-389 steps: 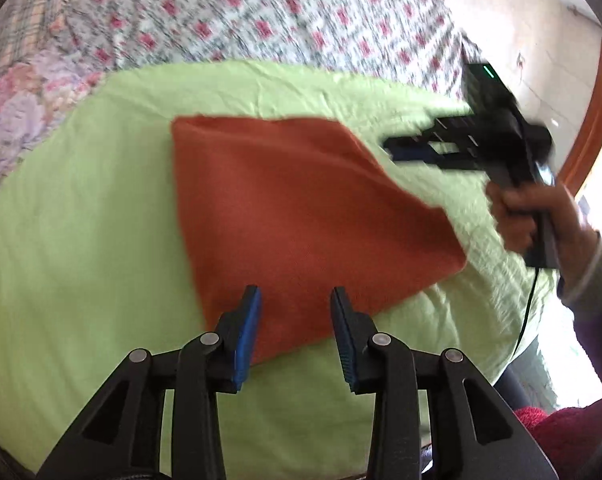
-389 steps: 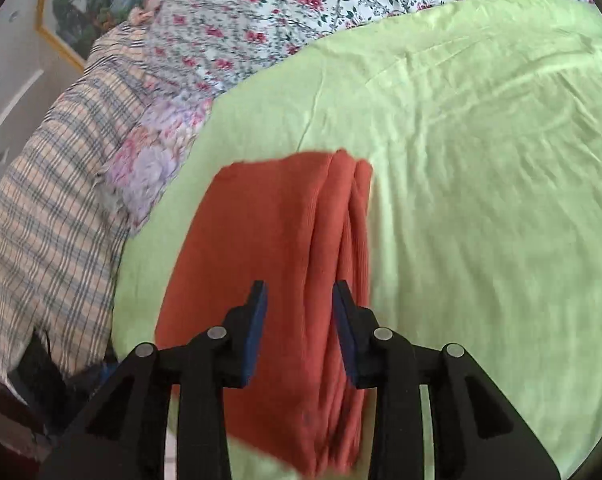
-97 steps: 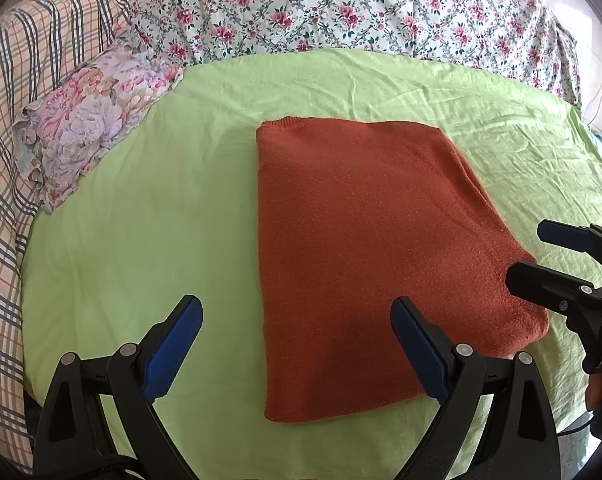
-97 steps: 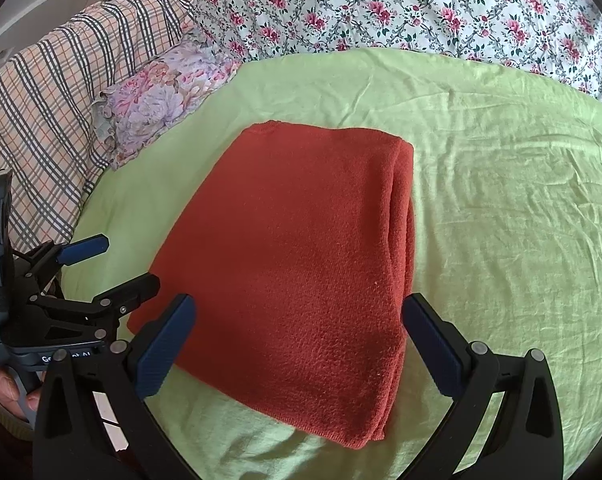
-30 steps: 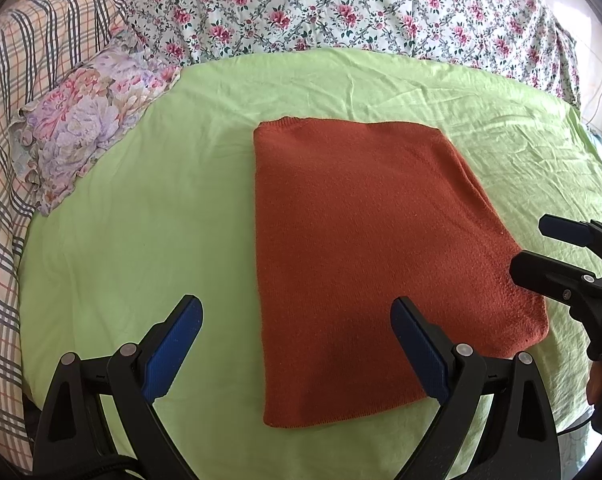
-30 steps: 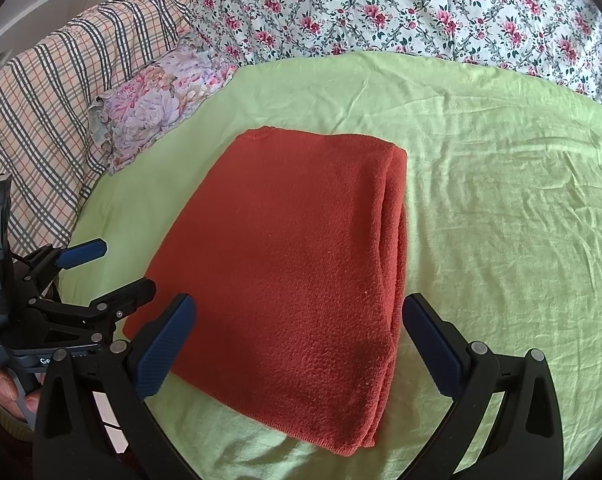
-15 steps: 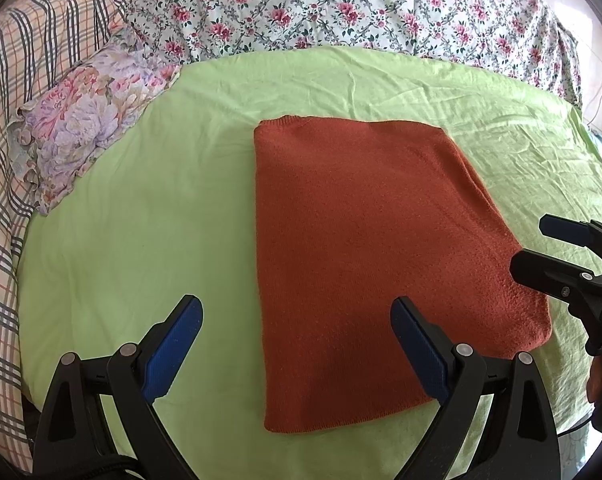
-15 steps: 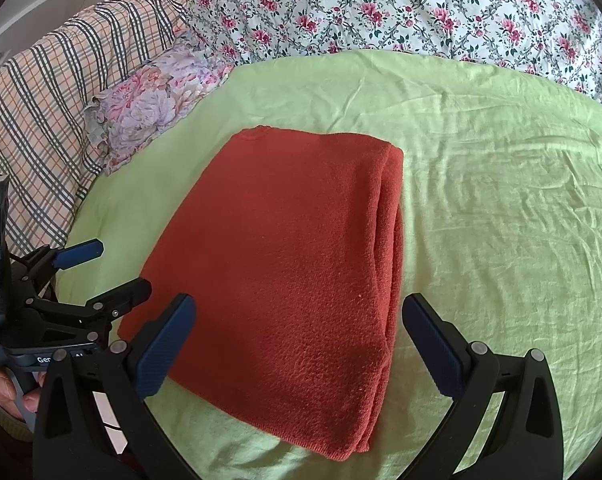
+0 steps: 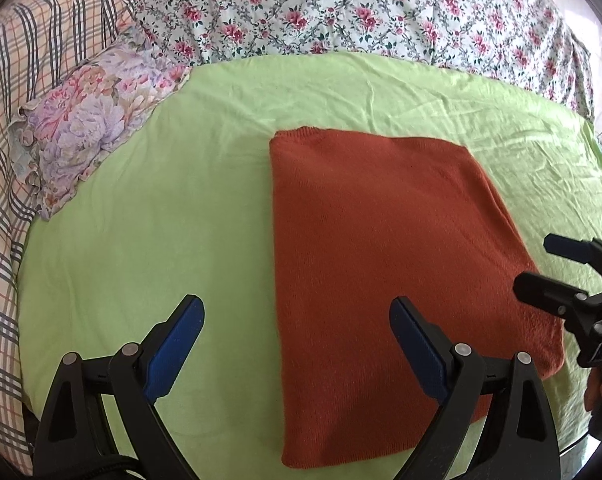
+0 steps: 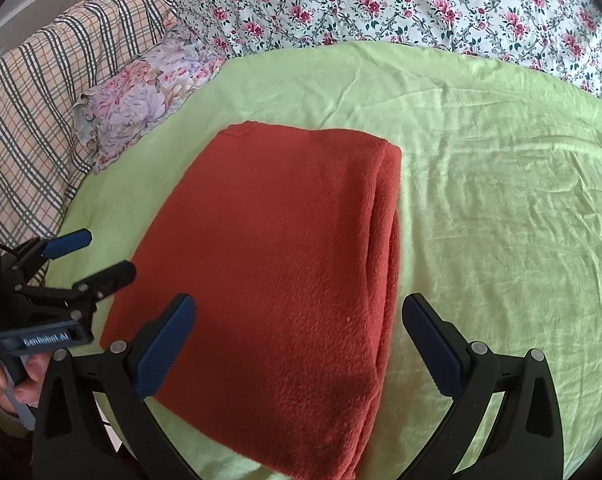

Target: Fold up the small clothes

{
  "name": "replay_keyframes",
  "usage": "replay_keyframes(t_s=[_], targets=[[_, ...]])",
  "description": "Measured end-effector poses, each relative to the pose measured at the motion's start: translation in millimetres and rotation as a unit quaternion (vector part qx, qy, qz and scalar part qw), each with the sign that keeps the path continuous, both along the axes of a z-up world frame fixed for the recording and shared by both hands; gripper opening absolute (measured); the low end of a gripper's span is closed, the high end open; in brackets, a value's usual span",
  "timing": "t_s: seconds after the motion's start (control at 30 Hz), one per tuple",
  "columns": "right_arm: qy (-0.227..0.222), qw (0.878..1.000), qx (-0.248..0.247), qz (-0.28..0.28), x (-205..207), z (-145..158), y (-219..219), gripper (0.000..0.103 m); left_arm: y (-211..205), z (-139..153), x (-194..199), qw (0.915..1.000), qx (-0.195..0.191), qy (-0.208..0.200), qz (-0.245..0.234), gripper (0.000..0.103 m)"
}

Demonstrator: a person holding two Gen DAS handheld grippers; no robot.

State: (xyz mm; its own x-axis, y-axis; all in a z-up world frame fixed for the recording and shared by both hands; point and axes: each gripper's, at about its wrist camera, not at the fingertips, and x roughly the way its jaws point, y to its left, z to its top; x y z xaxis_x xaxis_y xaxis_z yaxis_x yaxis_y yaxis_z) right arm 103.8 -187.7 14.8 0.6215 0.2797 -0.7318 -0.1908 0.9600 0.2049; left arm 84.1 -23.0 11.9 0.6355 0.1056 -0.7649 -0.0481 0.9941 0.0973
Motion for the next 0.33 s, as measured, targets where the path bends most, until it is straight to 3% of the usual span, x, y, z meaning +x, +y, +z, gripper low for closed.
replay_keyframes(t_s=[0.33], targets=[[0.007,1.0,0.004,0.0,6.3,-6.2,1.2,0.103,-7.4,-0.9,0.2,0.9999,0.0,-0.004,-0.015,0.095]])
